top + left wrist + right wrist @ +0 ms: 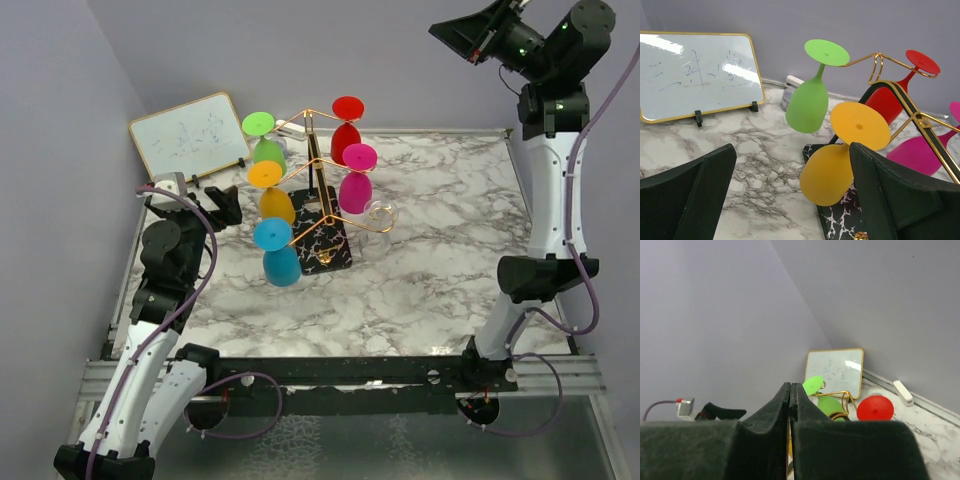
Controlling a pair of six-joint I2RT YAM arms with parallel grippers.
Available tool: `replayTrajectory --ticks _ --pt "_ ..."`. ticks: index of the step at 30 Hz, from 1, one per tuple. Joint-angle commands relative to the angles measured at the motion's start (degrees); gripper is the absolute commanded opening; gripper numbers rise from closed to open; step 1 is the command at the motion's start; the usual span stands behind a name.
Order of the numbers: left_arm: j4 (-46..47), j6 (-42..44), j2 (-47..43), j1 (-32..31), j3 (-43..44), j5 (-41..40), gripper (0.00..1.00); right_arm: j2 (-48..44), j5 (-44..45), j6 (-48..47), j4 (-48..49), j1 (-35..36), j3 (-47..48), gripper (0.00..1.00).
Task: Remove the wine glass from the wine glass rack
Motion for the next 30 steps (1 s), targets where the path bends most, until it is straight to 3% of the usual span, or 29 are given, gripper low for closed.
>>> replayTrajectory --ticks 1,4,11,14,25,30 --pt "0.57 -0.39 -0.49 -0.24 -0.60 -0.55 0.99 2.66 6.42 -3.59 -10.03 0.76 0.03 0.01" --pt "0.35 -0.45 -0.46 -0.24 -0.64 -0.31 0.99 4.80 4.72 -2.68 -9.58 1.58 -2.63 0.04" --pt "0.13 -0.36 -0.45 -0.23 -0.64 -0.38 0.99 12.02 8.71 -6.22 -14.62 6.72 1.59 0.43" --pt "-0.08 -0.33 -0.43 -0.24 -0.63 -0.42 0.99 14.80 9.40 -6.30 -15.65 7.74 3.28 0.51" --pt "-0.34 -0.25 0.28 -0.24 -0.64 -0.33 0.99 17.47 14.01 -8.75 -17.26 9.92 -0.45 0.53" --pt "-0.33 -0.29 0.60 -0.23 -0.64 -0.05 0.99 17.76 13.52 -9.34 -16.49 10.29 -2.46 0.42"
